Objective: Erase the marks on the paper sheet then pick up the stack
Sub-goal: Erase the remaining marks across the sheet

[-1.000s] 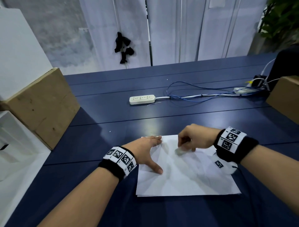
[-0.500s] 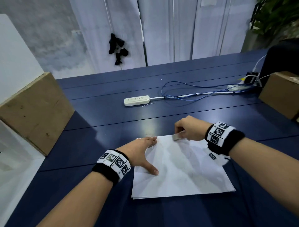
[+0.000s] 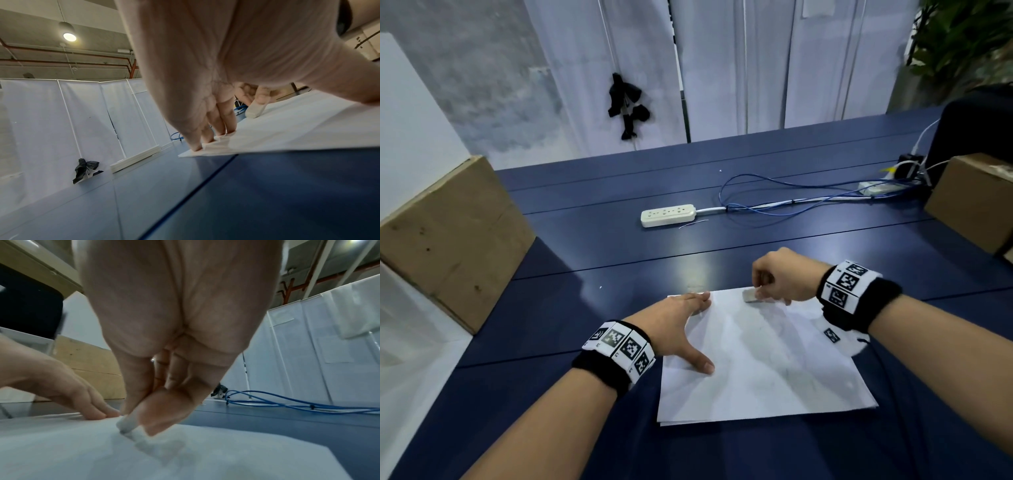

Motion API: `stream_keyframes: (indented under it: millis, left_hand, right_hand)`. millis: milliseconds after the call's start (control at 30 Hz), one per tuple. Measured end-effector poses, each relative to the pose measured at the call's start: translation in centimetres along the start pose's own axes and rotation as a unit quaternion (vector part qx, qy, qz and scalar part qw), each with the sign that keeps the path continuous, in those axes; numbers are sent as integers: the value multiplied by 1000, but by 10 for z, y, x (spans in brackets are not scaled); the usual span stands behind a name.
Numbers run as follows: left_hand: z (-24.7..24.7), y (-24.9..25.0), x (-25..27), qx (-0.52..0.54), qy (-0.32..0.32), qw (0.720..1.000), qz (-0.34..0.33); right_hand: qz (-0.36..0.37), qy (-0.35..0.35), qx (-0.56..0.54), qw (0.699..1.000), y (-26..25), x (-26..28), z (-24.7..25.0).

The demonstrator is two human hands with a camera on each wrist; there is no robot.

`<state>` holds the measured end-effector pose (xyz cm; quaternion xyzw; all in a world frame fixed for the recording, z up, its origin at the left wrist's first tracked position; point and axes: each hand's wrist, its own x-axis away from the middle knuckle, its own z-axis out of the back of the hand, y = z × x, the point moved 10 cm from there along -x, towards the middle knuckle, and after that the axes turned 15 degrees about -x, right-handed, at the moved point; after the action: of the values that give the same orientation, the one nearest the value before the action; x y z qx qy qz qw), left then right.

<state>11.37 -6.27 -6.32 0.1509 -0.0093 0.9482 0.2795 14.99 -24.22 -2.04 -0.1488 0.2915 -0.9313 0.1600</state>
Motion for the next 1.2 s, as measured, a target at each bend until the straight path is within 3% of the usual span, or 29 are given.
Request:
stream_keyframes:
  millis: [167,200,367,433,567,600,767,833,1000,1067,1200]
  left_hand:
    - [-5,-2,-2,4,-11,1000,2]
    - [-5,-3,-2,4,-13,1000,2]
    - [-4,-2,-2,7,-13,1000,4]
    - [-3,-2,-1,6,-10,1000,4]
    - [0,0,1,8,-4,1000,4]
    - [0,0,1,8,-5,1000,3]
    - [1,2,1,4,-8,1000,4]
    - [1,2,1,5,-8,1000,5]
    - [0,2,2,10,-12,1000,7]
    - [1,2,3,12,-13,1000,9]
    - [0,1,2,14,-13,1000,10]
  right_hand:
    - [15,-155,-36,987,-13,38,-37]
    - [20,-153,-23,988,-14,37,-36]
    - [18,-7,-15,1000,-5,3,6]
    - [23,-5,-32,999,-2,5,7]
    - [35,-157,-57,985,-13,35,-33]
    - [36,-166,-47,984,-14,38,-35]
    - [18,15,5,1000,-4,7,12]
    - [15,11,-12,1000,2,7,12]
    - [11,-150,-76,986,-4,43,-26]
    - [10,-128,-60,990,-2,37,-20]
    - [6,0,-40,999,9,9,9]
